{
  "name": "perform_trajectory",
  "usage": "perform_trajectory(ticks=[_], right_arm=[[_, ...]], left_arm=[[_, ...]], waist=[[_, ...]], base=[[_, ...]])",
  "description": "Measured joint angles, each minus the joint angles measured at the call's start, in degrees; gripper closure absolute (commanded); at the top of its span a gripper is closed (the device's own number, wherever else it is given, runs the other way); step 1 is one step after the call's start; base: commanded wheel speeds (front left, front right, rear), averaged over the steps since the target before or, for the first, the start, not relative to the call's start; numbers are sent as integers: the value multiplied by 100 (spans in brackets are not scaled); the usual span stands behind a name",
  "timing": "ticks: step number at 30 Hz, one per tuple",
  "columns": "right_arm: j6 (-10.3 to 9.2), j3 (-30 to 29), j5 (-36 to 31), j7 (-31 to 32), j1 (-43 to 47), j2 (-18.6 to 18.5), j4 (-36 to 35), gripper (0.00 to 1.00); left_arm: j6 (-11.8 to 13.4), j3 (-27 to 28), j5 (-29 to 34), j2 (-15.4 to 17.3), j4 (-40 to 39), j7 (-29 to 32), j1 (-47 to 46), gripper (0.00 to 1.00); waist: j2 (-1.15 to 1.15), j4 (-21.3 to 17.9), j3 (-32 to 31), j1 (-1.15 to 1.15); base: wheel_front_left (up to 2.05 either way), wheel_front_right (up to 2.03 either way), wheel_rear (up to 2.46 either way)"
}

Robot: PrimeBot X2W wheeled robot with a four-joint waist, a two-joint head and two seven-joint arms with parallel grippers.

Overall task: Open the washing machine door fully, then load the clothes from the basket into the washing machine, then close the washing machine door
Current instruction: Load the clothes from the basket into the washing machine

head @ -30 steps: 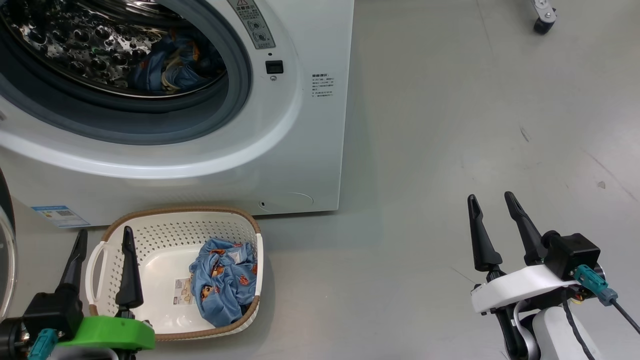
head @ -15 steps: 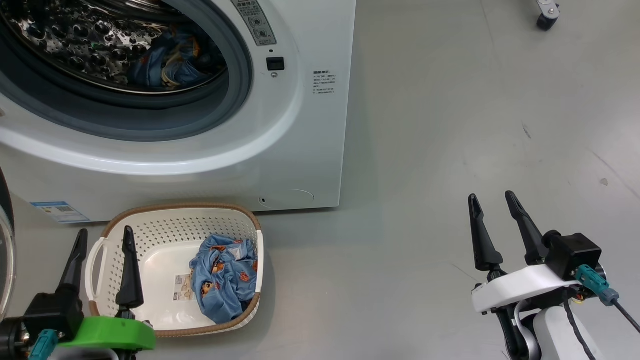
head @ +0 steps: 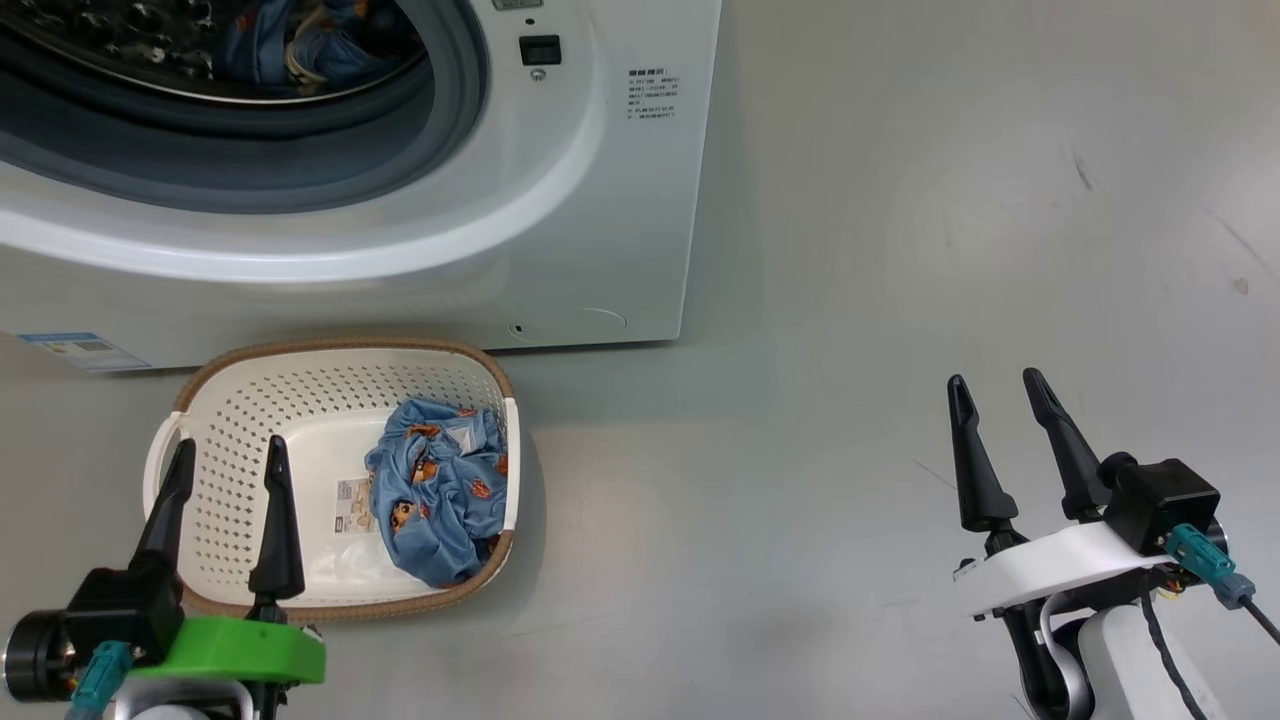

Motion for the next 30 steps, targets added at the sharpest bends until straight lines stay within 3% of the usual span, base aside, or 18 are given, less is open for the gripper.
perform_trajectory(ticks=[14, 30], right_arm=[[0, 4, -55, 0, -442, -33, -265, 0], [0, 19, -56, 0, -911, -31, -389, 0]], left_arm=[[-24, -62, -102, -16, 98, -1, -940, 0], [-32, -125, -156, 2, 1200, -1, -1940, 0]], waist=[[0, -63, 1159, 0], [0, -119, 2286, 1]], base=[[0, 0, 0], [0, 0, 0]])
